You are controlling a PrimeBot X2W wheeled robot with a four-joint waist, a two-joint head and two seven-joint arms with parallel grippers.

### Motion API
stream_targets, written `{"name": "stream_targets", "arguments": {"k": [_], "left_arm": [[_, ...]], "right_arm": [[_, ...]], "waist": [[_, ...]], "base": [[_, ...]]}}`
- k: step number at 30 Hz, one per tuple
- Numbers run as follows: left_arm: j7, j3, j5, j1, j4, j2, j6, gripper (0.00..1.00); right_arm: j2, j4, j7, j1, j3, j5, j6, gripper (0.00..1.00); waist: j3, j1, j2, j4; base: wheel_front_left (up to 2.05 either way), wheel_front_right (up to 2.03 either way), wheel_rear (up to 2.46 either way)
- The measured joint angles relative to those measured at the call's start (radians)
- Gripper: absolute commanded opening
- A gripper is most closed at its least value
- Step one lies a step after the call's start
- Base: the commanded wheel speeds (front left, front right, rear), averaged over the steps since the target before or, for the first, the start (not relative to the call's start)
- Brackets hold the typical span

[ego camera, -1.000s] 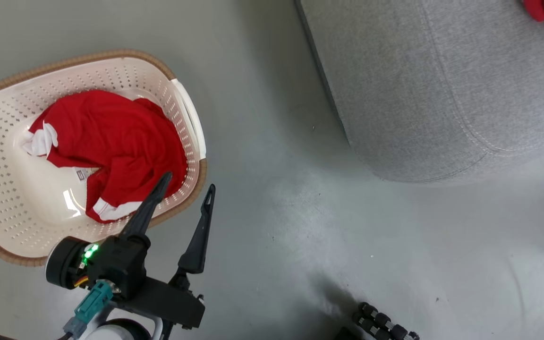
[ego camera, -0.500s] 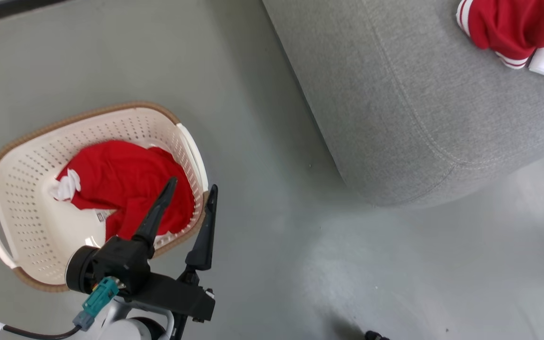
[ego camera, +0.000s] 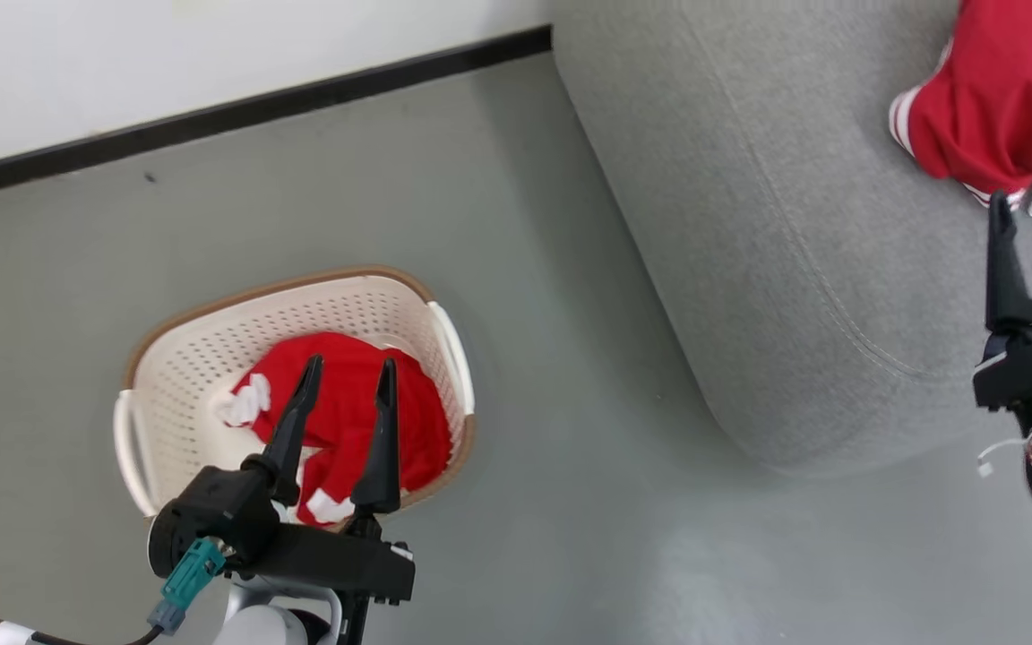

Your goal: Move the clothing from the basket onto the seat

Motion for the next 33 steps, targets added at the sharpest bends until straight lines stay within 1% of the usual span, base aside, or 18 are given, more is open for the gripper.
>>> {"name": "stream_targets", "arguments": {"k": [7, 13, 18, 20, 27, 33], "left_arm": [[-0.024, 0.007, -0.023, 0.003, 0.058, -0.016, -0.001, 1.00], [-0.037, 0.018, -0.031, 0.003, 0.116, -0.022, -0.001, 1.00], [-0.049, 0.034, -0.038, 0.008, 0.155, -0.024, -0.002, 1.00], [-0.050, 0.042, -0.043, 0.019, 0.167, -0.024, -0.002, 1.00], [-0.058, 0.061, -0.044, 0.077, 0.185, -0.022, -0.002, 1.00], [-0.062, 0.079, -0.044, 0.104, 0.192, -0.016, -0.001, 1.00]], "right_arm": [[0.009, -0.049, 0.000, 0.090, 0.033, 0.002, 0.000, 1.00], [0.016, -0.077, 0.000, 0.180, 0.024, 0.004, 0.000, 1.00], [0.058, -0.093, 0.000, 0.252, 0.022, 0.000, 0.000, 1.00], [0.077, -0.103, 0.000, 0.273, 0.023, -0.004, 0.000, 1.00], [0.112, -0.132, 0.000, 0.355, 0.048, -0.030, 0.000, 1.00], [0.126, -0.159, 0.000, 0.377, 0.058, -0.057, 0.000, 1.00]], "waist": [[-0.073, 0.0000, 0.0000, 0.094], [-0.131, 0.0000, 0.0001, 0.181], [-0.182, 0.0001, 0.0001, 0.249], [-0.206, 0.0001, 0.0001, 0.271], [-0.284, 0.0000, 0.0001, 0.332], [-0.328, 0.0000, 0.0002, 0.370]], "base": [[0.00, 0.00, 0.00], [0.00, 0.00, 0.00], [0.00, 0.00, 0.00], [0.00, 0.00, 0.00], [0.00, 0.00, 0.00], [0.00, 0.00, 0.00]]}}
